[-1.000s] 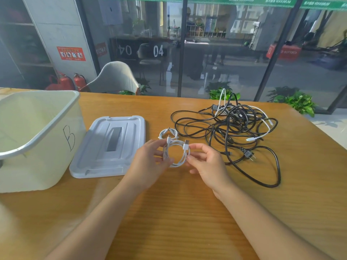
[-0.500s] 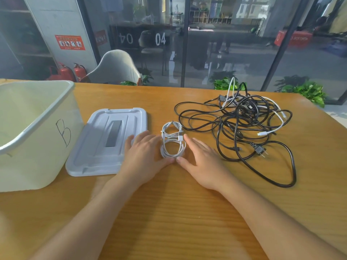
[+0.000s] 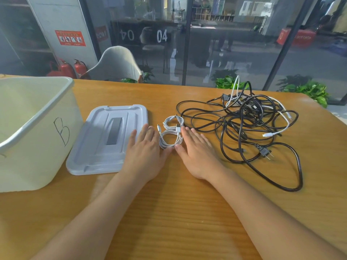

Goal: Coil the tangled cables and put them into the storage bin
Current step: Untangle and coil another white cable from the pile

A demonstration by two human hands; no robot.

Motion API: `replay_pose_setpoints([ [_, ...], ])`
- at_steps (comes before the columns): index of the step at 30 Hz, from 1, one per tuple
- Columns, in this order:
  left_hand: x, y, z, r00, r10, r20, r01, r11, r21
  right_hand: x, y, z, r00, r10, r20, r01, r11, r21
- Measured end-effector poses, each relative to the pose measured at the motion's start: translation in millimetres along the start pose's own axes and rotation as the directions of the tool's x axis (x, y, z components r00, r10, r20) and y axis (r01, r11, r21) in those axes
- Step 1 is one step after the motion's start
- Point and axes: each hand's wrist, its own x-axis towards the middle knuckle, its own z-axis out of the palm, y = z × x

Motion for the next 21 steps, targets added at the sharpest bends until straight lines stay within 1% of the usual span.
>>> replay_pose_setpoints([
  [6,-14.0,3.9,-6.2,0.995,0.036,-0.094,-0.036,0.999,-0.002,-26.4,5.3,-4.6,0.995,-0.068,-0.067,0.07,0.997,0.02],
  [9,-21.3,12.3,-11.4,0.99,0.052,-0.127,-0.059,0.997,-0.05,-51.7,13.8,-9.3,0.988,-0.122,-0.099,0.127,0.991,0.039],
  [11,-26.5,23.9,-14.3,0.984,0.079,-0.161,-0.095,0.991,-0.096,-69.7,21.6,-15.4,0.978,-0.179,-0.105,0.187,0.98,0.072],
  [13,-31.8,38.6,-15.5,0.973,0.113,-0.204,-0.144,0.979,-0.146,-86.7,32.6,-21.1,0.97,-0.217,-0.112,0.225,0.972,0.065],
  [15,-36.8,55.1,-17.0,0.965,0.14,-0.22,-0.18,0.969,-0.171,-101.4,45.6,-26.7,0.965,-0.215,-0.147,0.224,0.974,0.045],
  [19,-41.0,85.0,-15.9,0.966,0.186,-0.182,-0.219,0.959,-0.182,-120.9,72.1,-38.7,0.932,-0.2,-0.304,0.211,0.977,0.003],
  [21,-39.8,97.0,-13.1,0.965,0.204,-0.162,-0.235,0.95,-0.203,-123.9,83.9,-43.2,0.925,-0.148,-0.35,0.166,0.986,0.022],
])
